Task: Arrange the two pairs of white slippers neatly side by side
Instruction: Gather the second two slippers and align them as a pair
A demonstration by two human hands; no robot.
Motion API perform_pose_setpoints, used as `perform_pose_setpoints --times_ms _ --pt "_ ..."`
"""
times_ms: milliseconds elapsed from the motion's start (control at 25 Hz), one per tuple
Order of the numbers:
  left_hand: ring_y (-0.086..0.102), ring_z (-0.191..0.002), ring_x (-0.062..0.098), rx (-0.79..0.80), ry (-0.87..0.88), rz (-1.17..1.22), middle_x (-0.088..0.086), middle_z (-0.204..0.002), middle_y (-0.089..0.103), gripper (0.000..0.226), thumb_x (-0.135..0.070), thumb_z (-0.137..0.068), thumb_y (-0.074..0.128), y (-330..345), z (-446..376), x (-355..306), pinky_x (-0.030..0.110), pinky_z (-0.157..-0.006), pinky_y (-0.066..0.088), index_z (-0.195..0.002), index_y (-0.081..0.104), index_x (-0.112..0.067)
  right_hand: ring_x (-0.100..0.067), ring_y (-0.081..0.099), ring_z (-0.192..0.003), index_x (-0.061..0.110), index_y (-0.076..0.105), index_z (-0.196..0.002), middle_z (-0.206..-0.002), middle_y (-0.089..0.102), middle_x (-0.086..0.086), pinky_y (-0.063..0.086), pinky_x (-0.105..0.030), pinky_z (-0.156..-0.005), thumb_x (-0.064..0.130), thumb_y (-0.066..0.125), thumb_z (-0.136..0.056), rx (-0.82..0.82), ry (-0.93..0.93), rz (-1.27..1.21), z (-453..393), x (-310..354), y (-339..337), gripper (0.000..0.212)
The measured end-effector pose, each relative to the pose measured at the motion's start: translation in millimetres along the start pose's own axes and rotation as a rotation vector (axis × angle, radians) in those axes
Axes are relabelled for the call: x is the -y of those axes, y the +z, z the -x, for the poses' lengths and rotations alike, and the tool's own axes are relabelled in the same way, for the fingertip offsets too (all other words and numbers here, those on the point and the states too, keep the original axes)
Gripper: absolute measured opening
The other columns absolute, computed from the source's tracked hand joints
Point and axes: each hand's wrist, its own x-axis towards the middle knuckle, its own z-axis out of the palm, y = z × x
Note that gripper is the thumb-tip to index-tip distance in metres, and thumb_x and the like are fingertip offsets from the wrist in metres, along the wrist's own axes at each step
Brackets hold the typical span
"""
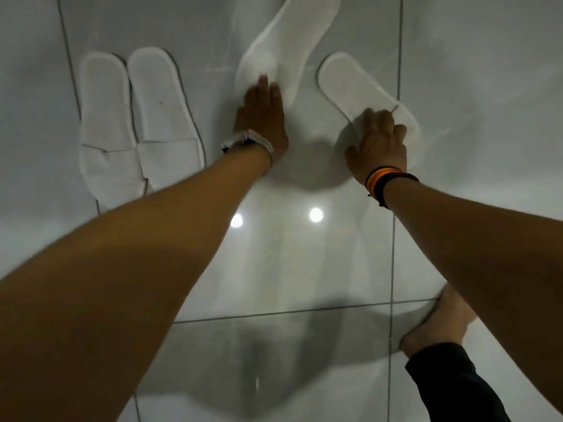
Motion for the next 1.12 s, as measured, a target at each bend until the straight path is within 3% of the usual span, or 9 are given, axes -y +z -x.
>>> perform_pose_setpoints --times_ms 120,240,400,480,720,920,1040,1120 --pt "0.021 -0.146 0.04 0.075 0.114 -0.049 0.014 -0.166 0.008 0.072 -0.014 -0.094 0.048 22.0 40.5 -29.2 0.05 -0.115 0.028 -0.158 0.014 -0.01 -0.041 0.039 -0.132 0.008 0.033 -0.15 -0.151 0.039 -0.018 0.039 -0.044 -0.11 0.03 0.058 -0.09 -0.004 0.031 -0.294 -10.5 3.1 -11.5 0.068" --pt "0.032 -0.14 0.039 -0.025 0.181 -0.064 0.014 -0.162 0.022 0.076 -0.007 -0.09 0.055 31.3 52.2 -35.8 0.048 -0.111 0.032 -0.157 0.021 -0.01 -0.037 0.043 -0.135 0.008 0.039 -0.148 -0.151 0.045 -0.015 0.037 -0.042 -0.114 0.024 0.057 -0.093 -0.09 -0.065 -0.418 -13.6 4.6 -22.3 0.061" --pt "-0.001 -0.155 0.028 0.02 0.175 -0.106 0.008 -0.168 -0.006 0.084 -0.003 -0.096 0.054 34.1 25.3 -27.5 0.044 -0.124 0.011 -0.159 0.0 -0.012 -0.034 0.019 -0.15 0.016 0.024 -0.155 -0.166 0.015 -0.008 0.035 -0.052 -0.115 0.026 0.06 -0.093 0.016 -0.085 -0.172 11.8 -10.1 -2.2 0.072" --pt "-0.007 -0.155 0.028 0.042 0.222 -0.149 0.009 -0.167 -0.01 0.082 -0.004 -0.098 0.051 37.8 13.4 -28.6 0.043 -0.126 0.006 -0.158 -0.004 -0.009 -0.031 0.009 -0.153 0.019 0.015 -0.158 -0.168 0.004 -0.006 0.031 -0.052 -0.118 0.025 0.062 -0.093 0.034 -0.083 -0.163 17.0 -16.6 8.5 0.08" --pt "-0.011 -0.154 0.029 0.059 0.272 -0.075 0.01 -0.167 -0.013 0.091 -0.006 -0.094 0.059 36.5 -2.6 -55.5 0.044 -0.126 0.005 -0.158 -0.005 -0.008 -0.031 0.009 -0.154 0.018 0.014 -0.158 -0.168 0.004 -0.007 0.029 -0.054 -0.118 0.028 0.062 -0.093 0.045 -0.048 -0.134 5.5 -38.8 -6.9 0.082" --pt "-0.01 -0.154 0.029 -0.137 0.021 0.069 0.012 -0.167 -0.012 0.081 0.001 -0.096 0.045 19.2 45.2 -3.1 0.045 -0.126 0.002 -0.158 -0.005 -0.009 -0.032 0.014 -0.153 0.012 0.018 -0.157 -0.167 0.011 -0.011 0.023 -0.058 -0.119 0.024 0.057 -0.091 -0.053 -0.199 -0.148 48.5 15.7 -7.7 0.078" --pt "-0.008 -0.154 0.03 -0.209 -0.183 0.133 0.014 -0.167 -0.01 0.074 -0.019 -0.1 0.039 9.0 94.8 92.2 0.042 -0.126 0.003 -0.158 -0.005 -0.005 -0.03 0.012 -0.154 0.012 0.02 -0.157 -0.168 0.009 -0.01 0.022 -0.052 -0.121 0.021 0.053 -0.093 0.066 -0.476 -0.179 78.8 105.4 16.7 0.073" --pt "-0.006 -0.154 0.031 -0.155 -0.259 0.189 0.015 -0.167 -0.007 0.072 -0.029 -0.103 0.035 7.4 123.6 154.1 0.043 -0.127 0.007 -0.158 -0.004 -0.003 -0.029 0.009 -0.154 0.012 0.018 -0.158 -0.168 0.006 -0.01 0.022 -0.051 -0.121 0.022 0.05 -0.096 0.171 -0.584 -0.165 91.8 171.4 41.7 0.07"
